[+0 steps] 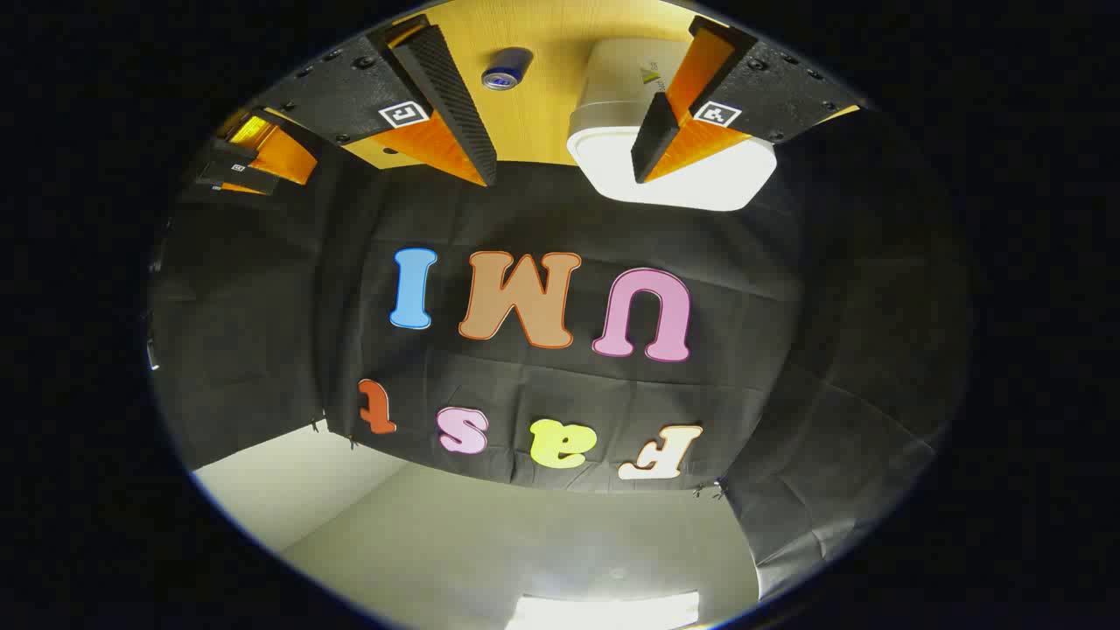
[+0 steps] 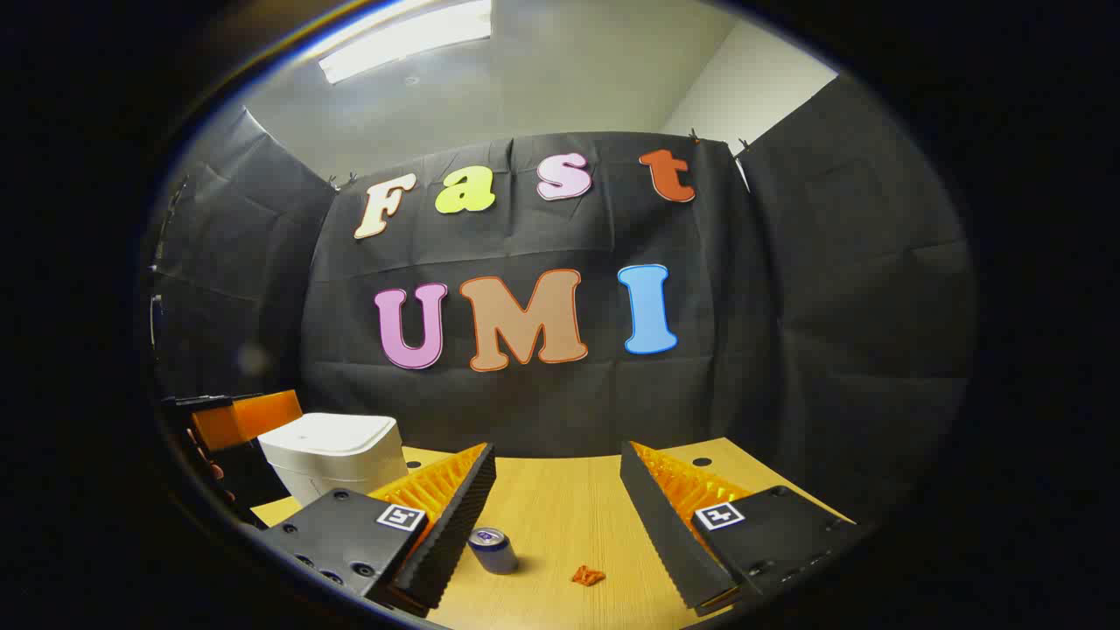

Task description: Press the lid of the desktop garbage bin to open it, pick up the crumpled paper on the desktop and throw it into the bin, then pick up the pop can on the desktop and drop it into the bin, and finally close the garbage bin lid.

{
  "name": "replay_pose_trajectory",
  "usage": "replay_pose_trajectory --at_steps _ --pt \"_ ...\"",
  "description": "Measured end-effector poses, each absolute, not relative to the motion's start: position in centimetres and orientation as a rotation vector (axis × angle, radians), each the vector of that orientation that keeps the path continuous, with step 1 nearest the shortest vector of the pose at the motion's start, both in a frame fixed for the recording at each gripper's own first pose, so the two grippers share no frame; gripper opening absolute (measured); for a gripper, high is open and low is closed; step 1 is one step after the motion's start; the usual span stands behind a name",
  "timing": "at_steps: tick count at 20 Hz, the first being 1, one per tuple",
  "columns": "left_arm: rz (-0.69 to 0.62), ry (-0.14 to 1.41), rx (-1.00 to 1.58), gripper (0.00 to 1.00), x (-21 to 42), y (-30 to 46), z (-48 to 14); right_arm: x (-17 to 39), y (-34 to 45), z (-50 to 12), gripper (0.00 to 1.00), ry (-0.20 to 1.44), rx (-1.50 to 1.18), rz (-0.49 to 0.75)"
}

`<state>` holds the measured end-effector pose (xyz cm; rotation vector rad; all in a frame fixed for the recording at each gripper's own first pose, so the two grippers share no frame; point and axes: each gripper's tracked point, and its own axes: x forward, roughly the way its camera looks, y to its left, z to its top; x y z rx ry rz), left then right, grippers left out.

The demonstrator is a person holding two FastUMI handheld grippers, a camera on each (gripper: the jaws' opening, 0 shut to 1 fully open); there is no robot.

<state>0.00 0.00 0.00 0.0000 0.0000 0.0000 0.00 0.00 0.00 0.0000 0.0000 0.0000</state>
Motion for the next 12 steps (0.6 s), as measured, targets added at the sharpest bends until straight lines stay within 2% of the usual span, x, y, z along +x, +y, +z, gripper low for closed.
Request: replay_pose_trajectory --at_steps 12 --pt "0.007 -0.001 0.004 0.92 0.07 -0.18 0.05 0.08 -0.68 0.63 0.95 -0.022 0.001 -0.009"
